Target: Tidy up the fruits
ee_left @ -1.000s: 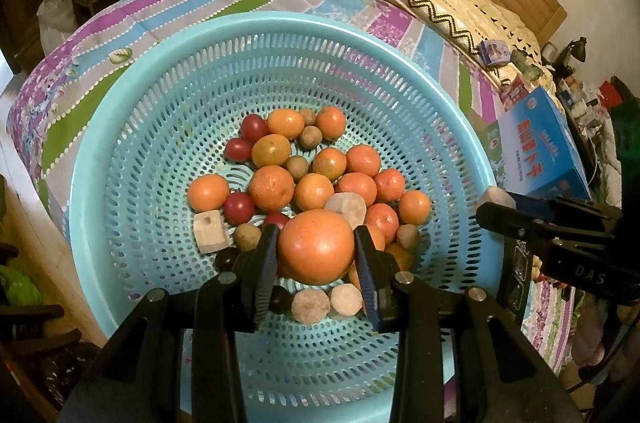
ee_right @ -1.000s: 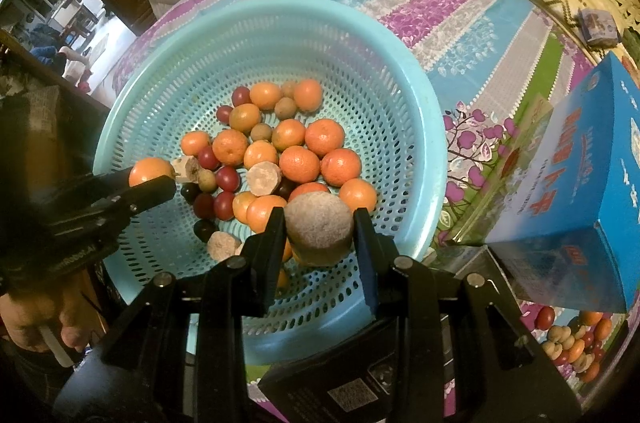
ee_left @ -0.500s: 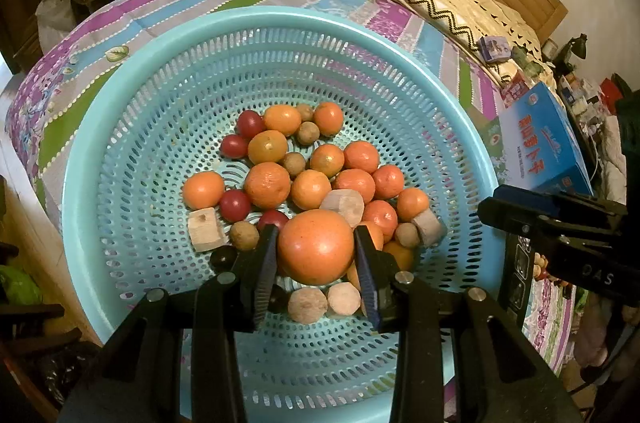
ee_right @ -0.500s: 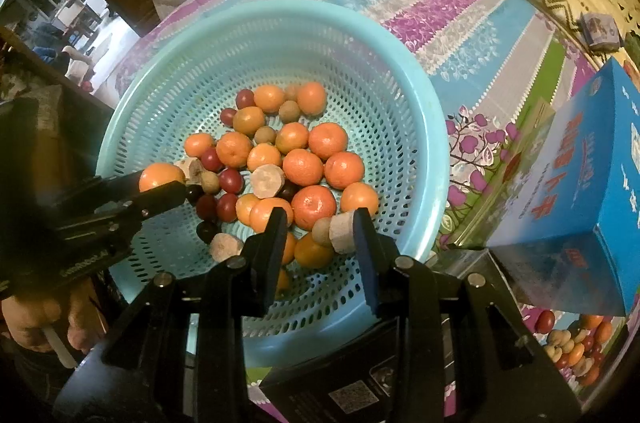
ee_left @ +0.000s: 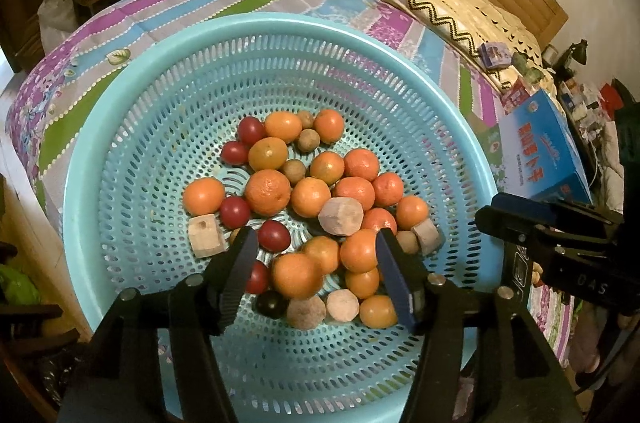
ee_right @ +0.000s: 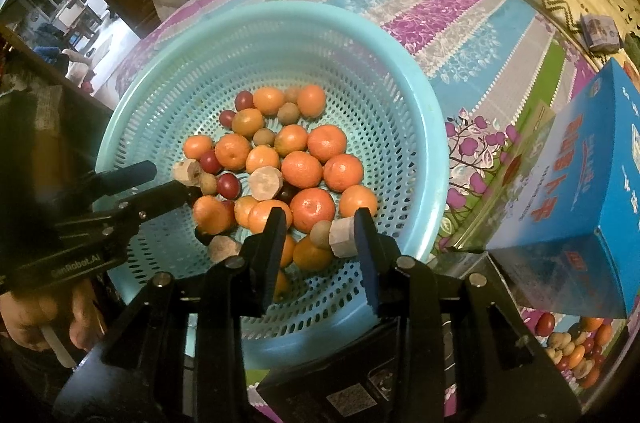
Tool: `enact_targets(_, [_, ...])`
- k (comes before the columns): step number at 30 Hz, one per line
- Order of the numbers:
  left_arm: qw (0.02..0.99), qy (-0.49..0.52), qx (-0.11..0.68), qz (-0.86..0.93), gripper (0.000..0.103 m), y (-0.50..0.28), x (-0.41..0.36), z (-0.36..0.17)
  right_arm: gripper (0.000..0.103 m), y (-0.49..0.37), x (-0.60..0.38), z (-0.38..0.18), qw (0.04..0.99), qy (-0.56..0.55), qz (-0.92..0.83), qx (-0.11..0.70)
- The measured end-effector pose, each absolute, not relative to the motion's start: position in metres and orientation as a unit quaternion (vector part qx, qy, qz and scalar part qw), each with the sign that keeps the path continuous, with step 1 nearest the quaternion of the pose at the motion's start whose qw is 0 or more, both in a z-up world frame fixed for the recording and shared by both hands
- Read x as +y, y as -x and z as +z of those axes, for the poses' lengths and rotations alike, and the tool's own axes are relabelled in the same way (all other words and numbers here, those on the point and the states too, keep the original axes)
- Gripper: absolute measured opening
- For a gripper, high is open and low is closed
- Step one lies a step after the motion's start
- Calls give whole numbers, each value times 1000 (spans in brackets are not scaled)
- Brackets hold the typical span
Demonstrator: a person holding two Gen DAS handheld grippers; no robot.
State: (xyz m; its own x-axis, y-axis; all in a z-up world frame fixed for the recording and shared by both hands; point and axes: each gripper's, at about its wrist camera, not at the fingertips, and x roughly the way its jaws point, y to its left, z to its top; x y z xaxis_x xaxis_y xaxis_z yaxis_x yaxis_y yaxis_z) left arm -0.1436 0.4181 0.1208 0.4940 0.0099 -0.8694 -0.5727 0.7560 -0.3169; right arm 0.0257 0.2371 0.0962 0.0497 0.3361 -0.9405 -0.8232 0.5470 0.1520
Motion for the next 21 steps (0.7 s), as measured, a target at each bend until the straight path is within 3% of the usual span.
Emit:
enact_targets(1, [811, 299, 469, 180, 68, 144, 418, 121, 53, -26, 237, 96, 691, 222, 420, 544])
enact_targets(3, [811, 300, 469, 182, 70, 143, 418, 120, 60, -26, 236, 98, 698, 223, 418, 537])
enact_targets(21, [812, 299, 467, 183, 70, 142, 419, 121, 60, -24, 238, 104, 704, 230, 422, 523])
